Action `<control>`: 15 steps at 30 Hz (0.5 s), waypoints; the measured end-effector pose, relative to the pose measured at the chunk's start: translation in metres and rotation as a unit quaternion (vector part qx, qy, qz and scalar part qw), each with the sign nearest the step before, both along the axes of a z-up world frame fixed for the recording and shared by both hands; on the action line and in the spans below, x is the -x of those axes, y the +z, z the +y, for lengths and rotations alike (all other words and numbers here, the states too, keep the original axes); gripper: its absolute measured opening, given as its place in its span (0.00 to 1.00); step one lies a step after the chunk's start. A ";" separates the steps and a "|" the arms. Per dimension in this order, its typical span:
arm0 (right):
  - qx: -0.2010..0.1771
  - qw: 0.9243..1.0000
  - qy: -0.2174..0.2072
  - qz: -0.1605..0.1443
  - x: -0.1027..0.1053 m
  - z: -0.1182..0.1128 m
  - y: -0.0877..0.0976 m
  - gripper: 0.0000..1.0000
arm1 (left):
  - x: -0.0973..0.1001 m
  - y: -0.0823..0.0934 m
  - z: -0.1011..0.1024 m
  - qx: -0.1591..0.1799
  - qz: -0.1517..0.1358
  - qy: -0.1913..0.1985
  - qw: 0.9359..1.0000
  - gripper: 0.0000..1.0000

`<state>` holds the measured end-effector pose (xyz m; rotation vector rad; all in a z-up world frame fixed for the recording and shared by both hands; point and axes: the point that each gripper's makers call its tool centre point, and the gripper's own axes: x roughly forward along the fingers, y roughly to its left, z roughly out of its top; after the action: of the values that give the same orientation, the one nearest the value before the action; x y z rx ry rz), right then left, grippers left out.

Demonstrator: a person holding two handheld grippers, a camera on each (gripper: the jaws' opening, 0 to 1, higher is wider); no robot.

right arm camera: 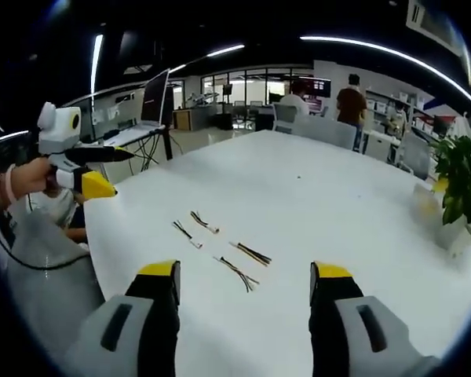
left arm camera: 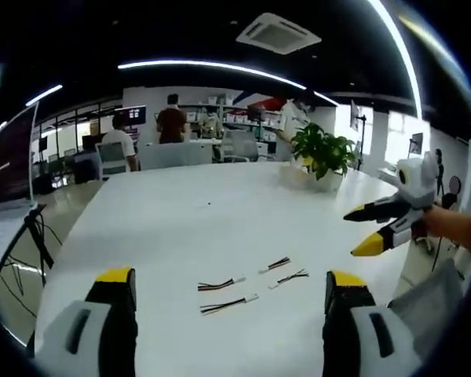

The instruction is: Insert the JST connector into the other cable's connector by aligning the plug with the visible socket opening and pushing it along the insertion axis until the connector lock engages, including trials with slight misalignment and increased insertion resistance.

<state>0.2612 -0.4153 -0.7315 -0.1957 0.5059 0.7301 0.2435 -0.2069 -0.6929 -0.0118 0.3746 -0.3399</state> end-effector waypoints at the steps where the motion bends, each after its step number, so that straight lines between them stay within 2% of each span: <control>1: 0.000 1.000 0.002 -0.001 -0.001 0.000 0.000 0.63 | -0.002 0.001 0.000 0.003 0.001 0.000 1.000 0.99; 5: -0.002 1.000 0.015 0.004 -0.004 0.002 -0.001 0.53 | -0.013 0.001 -0.003 -0.005 -0.003 -0.007 1.000 0.99; 9: 0.007 1.000 0.018 0.003 -0.008 0.001 -0.004 0.54 | -0.019 -0.001 -0.015 -0.012 -0.001 -0.021 1.000 0.98; 12: 0.016 1.000 0.019 0.004 -0.010 -0.001 -0.012 0.53 | -0.026 -0.002 -0.015 -0.022 -0.006 -0.033 0.999 0.97; 15: 0.016 1.000 0.017 0.016 -0.010 -0.003 -0.020 0.54 | -0.029 -0.006 -0.021 -0.015 -0.001 -0.048 0.999 0.96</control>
<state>0.2713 -0.4181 -0.7513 -0.2222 0.5466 0.7593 0.2723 -0.2280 -0.6990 0.0356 0.3794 -0.4284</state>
